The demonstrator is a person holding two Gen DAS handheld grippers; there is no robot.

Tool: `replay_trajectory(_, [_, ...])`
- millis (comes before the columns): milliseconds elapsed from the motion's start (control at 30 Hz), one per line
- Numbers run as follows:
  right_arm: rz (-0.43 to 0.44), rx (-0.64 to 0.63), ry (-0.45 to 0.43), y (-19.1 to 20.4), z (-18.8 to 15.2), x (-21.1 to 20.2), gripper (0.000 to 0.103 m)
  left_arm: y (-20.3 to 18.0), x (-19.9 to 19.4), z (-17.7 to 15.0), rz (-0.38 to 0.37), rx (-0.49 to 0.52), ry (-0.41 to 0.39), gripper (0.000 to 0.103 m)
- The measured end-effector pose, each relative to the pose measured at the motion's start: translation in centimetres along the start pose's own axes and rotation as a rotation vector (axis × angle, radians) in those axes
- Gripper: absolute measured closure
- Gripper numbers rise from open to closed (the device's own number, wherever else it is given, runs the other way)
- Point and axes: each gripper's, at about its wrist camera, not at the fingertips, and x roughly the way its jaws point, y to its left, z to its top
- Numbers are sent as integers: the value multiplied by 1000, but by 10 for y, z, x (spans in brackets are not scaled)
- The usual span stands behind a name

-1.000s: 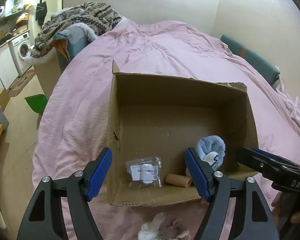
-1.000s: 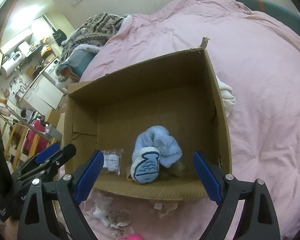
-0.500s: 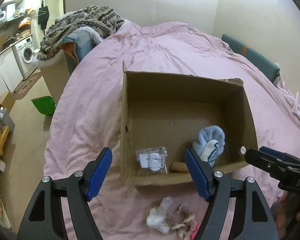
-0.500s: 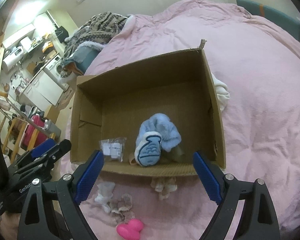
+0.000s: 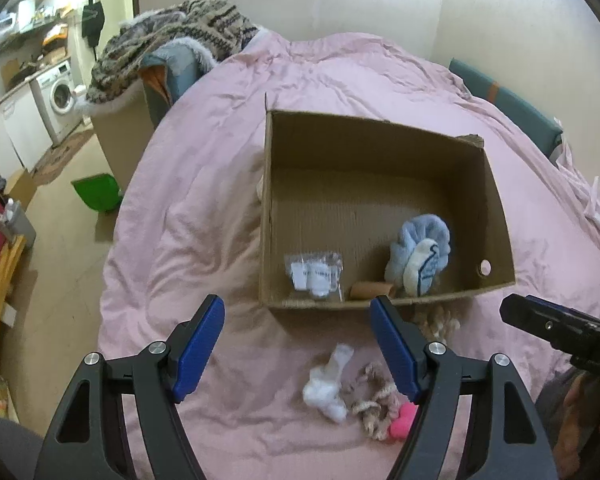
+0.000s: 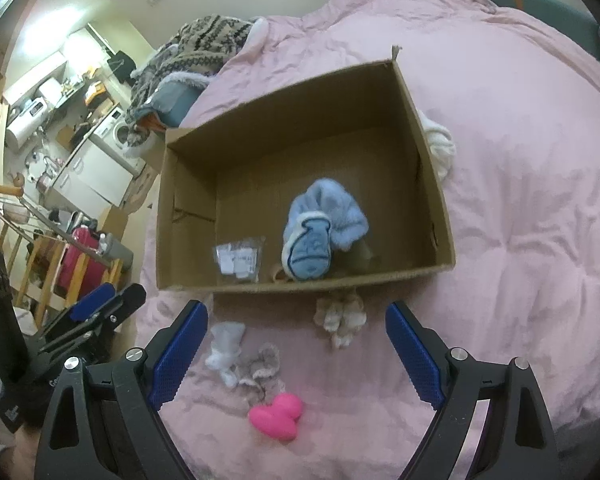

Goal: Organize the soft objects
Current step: 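Move the right gripper to the pink rubber duck and grasp it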

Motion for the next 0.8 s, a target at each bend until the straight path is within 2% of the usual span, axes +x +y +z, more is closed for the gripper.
replay_trajectory(300, [11, 47, 45, -4, -23, -3, 7, 7, -8, -22, 16, -19, 72, 30])
replay_trajectory(467, [28, 96, 105, -9, -34, 5, 7, 23, -4, -32, 17, -106, 124, 30])
replay_trajectory(633, [53, 136, 149, -13, -34, 18, 7, 29, 7, -28, 40, -151, 134, 30])
replay_trajectory(700, [77, 159, 186, -17, -36, 26, 7, 31, 11, -27, 31, -172, 151, 30])
replay_trajectory(800, [125, 173, 290, -14, -45, 46, 7, 31, 18, -27, 28, -186, 174, 30])
